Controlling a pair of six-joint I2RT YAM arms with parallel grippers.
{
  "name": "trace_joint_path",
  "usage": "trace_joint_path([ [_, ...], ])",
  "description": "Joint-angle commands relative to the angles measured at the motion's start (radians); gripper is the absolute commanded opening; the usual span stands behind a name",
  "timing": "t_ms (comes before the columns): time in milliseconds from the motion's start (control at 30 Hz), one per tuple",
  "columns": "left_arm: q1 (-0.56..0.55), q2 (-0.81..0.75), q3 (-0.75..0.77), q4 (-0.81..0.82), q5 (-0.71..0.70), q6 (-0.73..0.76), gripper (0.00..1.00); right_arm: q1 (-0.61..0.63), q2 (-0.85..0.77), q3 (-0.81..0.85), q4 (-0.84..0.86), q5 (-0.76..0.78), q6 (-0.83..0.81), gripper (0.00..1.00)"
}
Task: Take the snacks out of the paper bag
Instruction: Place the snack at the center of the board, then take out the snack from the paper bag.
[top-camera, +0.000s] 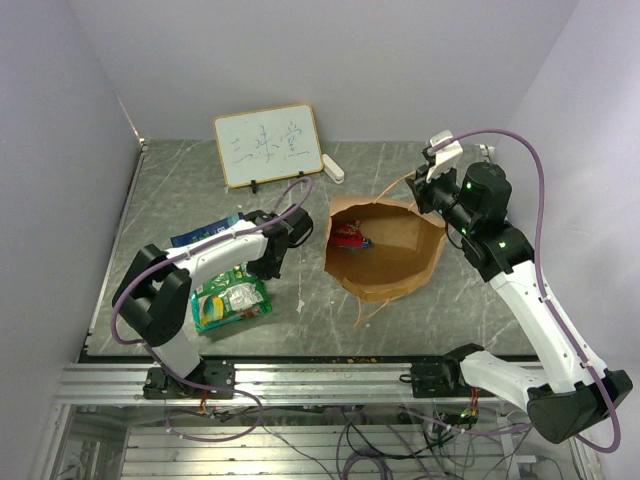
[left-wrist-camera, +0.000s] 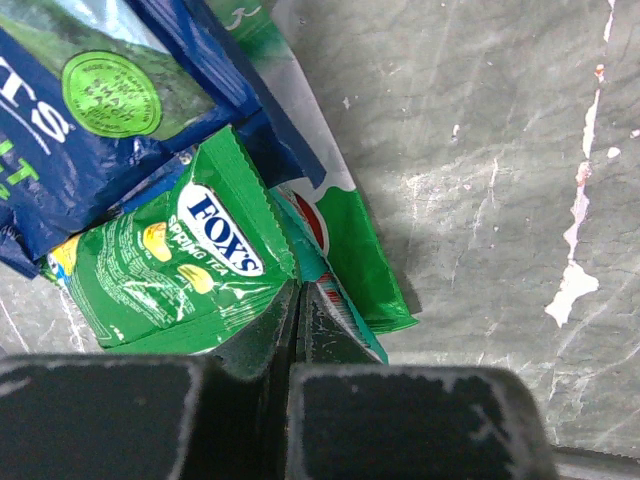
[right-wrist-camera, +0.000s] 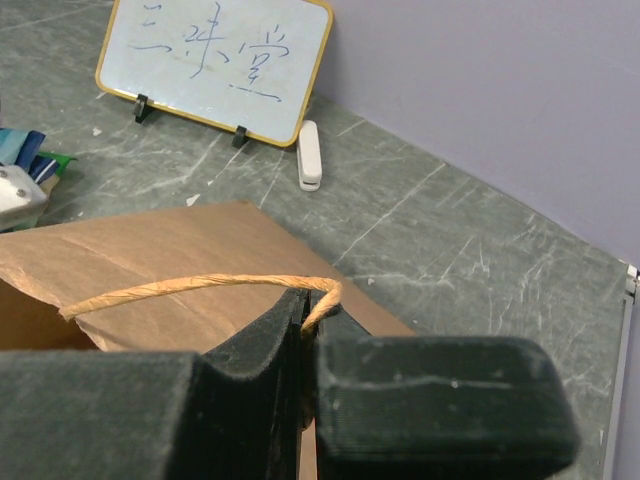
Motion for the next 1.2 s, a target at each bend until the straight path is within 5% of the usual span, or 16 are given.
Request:
trace_joint_path([
  [0, -0.007, 0.011, 0.007, 0.058, 0.032, 0.031, 0.07, 0.004, -0.017, -0.002, -0.004, 0.003, 0.001, 0.03],
  [200, -0.007, -0.002, 0.006, -0.013, 0.02, -0.02, 0.13, 0.004, -0.018, -0.009, -0.001, 0.006, 0.003, 0.03],
  [467, -0.006, -0.102, 0.047, -0.1, -0.006, -0.087, 0.48, 0.004, -0.014, -0.015, 0.002, -0.001, 0.0, 0.03],
  [600, -0.006, -0.149, 0.12, -0.126, 0.013, -0.09, 0.77, 0.004, -0.008, -0.008, -0.002, -0.037, -0.004, 0.03],
  [933, -0.007, -0.233, 0.277, -0.041, 0.158, -0.023, 0.84, 0.004, -0.019, -0.017, 0.007, -0.242, -0.024, 0.0],
  [1167, -0.043, -0.431, 0.188, 0.301, 0.368, -0.069, 0.91, 0.003, -0.025, -0.023, 0.024, -0.365, -0.022, 0.0],
])
